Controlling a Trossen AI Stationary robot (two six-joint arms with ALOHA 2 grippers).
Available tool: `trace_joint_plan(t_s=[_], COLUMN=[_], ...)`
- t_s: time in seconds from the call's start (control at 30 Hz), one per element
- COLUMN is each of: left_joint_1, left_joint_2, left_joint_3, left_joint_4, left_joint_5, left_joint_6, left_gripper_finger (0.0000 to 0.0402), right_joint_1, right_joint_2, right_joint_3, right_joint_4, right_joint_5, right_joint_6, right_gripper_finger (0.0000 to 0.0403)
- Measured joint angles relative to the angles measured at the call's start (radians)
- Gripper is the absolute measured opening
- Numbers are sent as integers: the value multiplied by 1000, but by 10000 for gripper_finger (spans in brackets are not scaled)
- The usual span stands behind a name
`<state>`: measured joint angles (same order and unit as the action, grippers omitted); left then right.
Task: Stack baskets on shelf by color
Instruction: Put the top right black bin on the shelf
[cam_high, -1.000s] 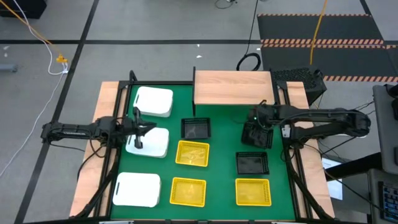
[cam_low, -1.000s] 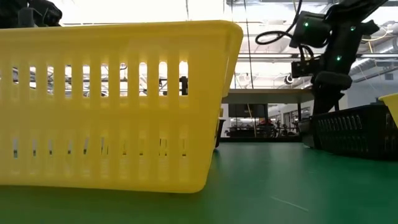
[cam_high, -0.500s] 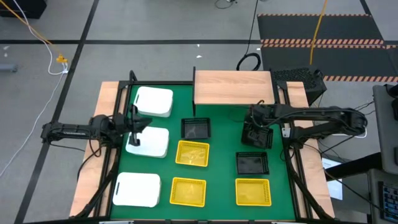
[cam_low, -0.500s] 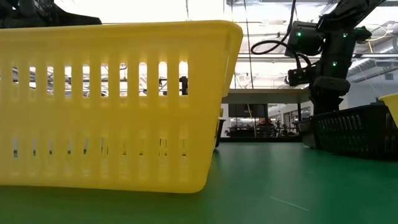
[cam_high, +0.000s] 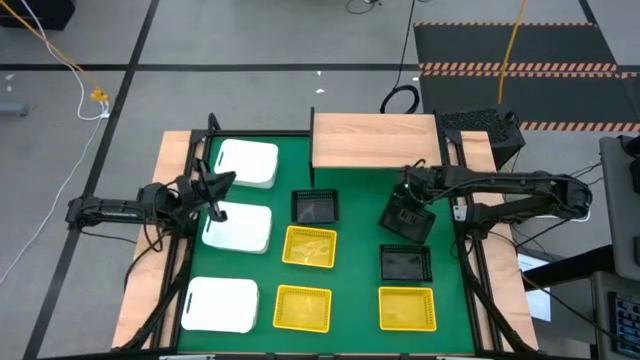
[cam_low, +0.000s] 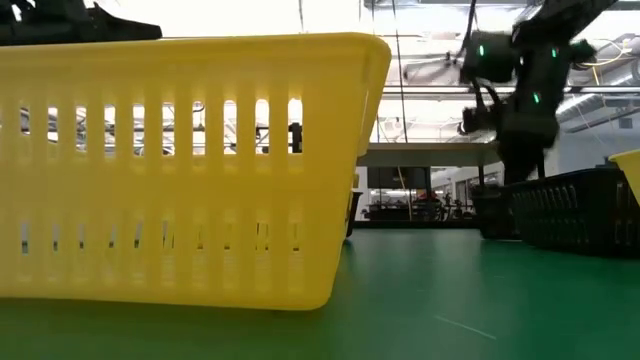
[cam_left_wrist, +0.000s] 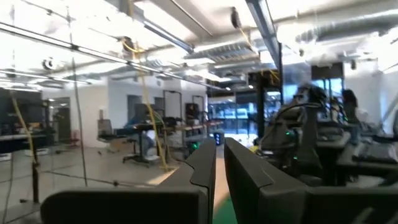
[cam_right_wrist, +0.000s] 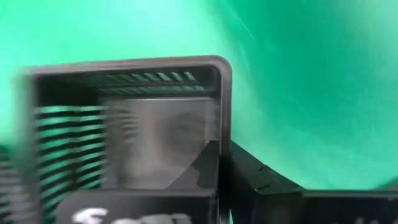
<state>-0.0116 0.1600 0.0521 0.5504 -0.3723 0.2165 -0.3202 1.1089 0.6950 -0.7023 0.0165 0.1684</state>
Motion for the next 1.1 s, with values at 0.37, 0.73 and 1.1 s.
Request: trace_joint_plan(t_s=[0.37,0.73,1.1], left_joint_1=[0,0,0], left_joint_2=[122,341,391], left_joint_3=[197,365,369], left_joint_4=[-60,-56,-67], left_joint_5=[-29,-123,-127], left_joint_6=[75,74,75], left_gripper_finger=[37,37,37], right_joint_1=[-15,-406,-764], right_joint_2=[-85,49,194], right_joint_3=[427,653,652], right_joint_4=[14,-221,-239], right_joint_5=[-9,188,-19], right_joint_6=[48,145,169], right_gripper_finger=[4,3,5])
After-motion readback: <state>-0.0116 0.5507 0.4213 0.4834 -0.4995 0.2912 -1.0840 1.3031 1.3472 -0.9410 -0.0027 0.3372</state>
